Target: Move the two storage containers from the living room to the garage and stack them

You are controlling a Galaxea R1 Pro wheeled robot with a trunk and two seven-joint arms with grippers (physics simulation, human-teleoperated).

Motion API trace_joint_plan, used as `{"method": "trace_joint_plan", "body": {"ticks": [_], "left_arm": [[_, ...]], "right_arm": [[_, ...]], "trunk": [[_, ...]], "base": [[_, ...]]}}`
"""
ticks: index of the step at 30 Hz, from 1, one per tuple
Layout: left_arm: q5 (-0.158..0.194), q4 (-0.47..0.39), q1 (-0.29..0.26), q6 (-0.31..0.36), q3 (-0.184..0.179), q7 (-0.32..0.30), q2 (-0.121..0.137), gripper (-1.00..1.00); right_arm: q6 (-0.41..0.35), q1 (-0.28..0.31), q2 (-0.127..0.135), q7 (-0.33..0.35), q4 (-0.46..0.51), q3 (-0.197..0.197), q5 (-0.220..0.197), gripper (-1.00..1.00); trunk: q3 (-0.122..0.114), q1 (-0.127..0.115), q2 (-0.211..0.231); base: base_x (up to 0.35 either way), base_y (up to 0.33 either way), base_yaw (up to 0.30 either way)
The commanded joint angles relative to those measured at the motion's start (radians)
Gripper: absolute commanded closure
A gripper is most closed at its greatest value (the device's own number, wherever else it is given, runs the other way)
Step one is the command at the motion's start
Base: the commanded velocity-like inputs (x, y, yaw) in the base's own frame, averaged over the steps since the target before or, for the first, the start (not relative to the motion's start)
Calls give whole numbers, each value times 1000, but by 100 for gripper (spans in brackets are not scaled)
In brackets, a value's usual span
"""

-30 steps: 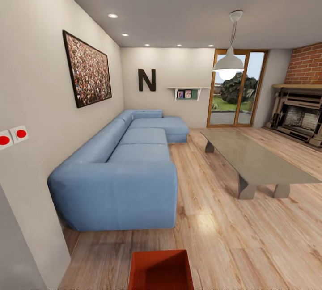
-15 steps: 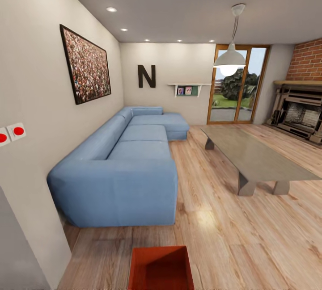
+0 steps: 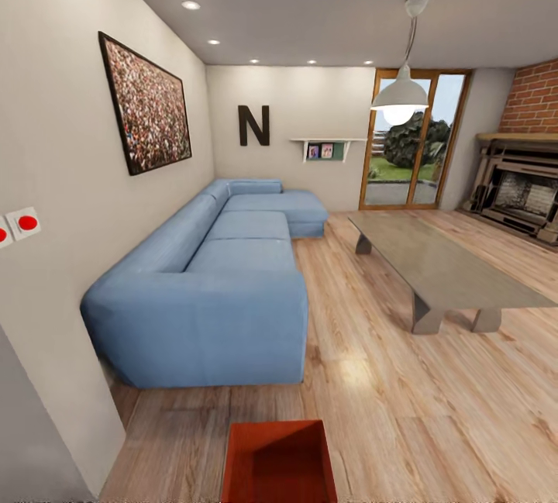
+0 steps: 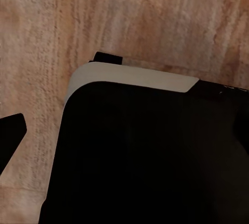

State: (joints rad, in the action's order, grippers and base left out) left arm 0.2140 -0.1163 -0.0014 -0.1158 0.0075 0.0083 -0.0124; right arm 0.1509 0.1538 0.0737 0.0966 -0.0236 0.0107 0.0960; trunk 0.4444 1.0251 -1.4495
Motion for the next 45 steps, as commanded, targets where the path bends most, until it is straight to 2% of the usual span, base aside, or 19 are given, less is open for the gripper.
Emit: {"method": "trace_joint_plan", "body": {"ticks": [1,10,18,21,45], "left_arm": [[5,0,0,-2,0,1,0,-100],[12,0,0,-2,2,1,2,-100],[60,1,0,-2,0,1,2,-100],[67,1,0,-2,0,1,2,-100],[71,1,0,-2,0,1,2,-100]], "right_arm": [[5,1,0,-1,-3,0,3,-100],[11,1,7,-47,-7,3,-74,-100],[12,1,6,-53,-7,6,-75,-100],[12,1,6,-53,-7,6,-75,-100],[12,1,7,-53,-7,7,-74,-100]], "trunk": [[3,0,-1],[17,0,-1],[30,0,-1],[35,0,-1],[73,0,-1]], "base": [[0,0,0],[0,0,0],[0,0,0],[0,0,0],[0,0,0]]}}
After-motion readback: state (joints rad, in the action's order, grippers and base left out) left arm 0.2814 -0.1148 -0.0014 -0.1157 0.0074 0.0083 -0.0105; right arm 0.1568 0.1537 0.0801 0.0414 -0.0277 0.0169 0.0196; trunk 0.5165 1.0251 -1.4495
